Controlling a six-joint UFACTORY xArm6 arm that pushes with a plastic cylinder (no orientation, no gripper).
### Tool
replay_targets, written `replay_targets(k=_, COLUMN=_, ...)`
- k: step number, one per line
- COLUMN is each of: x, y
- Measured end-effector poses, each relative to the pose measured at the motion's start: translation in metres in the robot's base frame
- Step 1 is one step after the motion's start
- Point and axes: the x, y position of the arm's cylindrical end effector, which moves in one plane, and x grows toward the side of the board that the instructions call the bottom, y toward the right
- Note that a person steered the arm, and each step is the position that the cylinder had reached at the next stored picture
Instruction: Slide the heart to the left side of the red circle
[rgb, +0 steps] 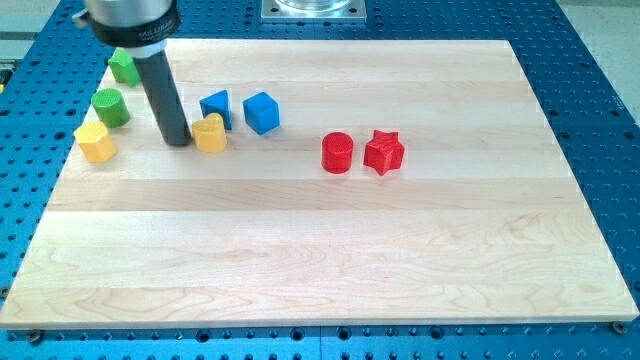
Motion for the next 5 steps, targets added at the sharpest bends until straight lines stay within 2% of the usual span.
replay_targets(k=2, x=0.027, y=0.136)
replay_targets(k=3, x=0.044, y=0.097)
replay_targets(k=4, x=0.089, y=0.064)
replay_targets(k=5, x=0.106, y=0.054)
